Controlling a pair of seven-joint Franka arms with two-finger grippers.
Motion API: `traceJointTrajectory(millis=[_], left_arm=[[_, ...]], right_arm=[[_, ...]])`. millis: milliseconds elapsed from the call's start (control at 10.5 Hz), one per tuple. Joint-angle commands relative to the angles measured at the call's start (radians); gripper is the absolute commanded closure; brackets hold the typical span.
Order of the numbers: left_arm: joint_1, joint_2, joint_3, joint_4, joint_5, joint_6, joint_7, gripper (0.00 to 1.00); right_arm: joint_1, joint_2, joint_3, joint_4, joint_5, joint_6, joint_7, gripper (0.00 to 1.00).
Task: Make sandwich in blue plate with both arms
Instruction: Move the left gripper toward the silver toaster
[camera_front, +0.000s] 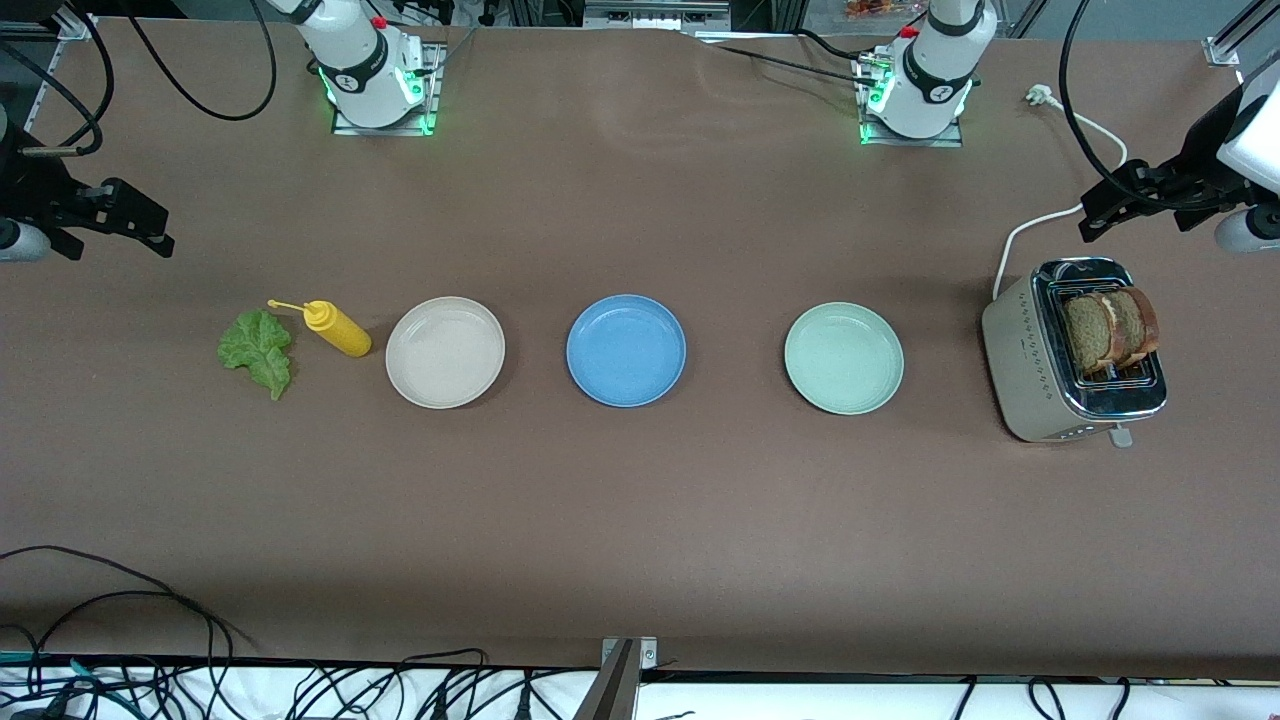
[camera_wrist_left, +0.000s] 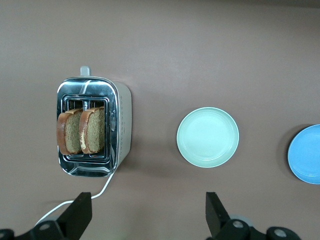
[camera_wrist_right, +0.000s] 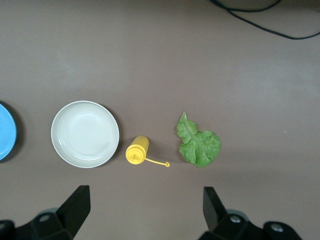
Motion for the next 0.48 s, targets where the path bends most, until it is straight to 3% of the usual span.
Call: traceJointTrajectory(millis=[0,381], left_arm=[[-0.003,0.009,-0.004,0.022,0.012,-0.002,-0.008,0.00],[-0.003,0.009,-0.004,0.022,0.010,-0.002,-0.008,0.00]], right_arm=[[-0.013,-0.007,0.009,0.008,-0.005,-0.014,-0.008,0.00],[-0.013,-0.005,0.010,0.008,-0.003,-0.011,-0.005,0.00]])
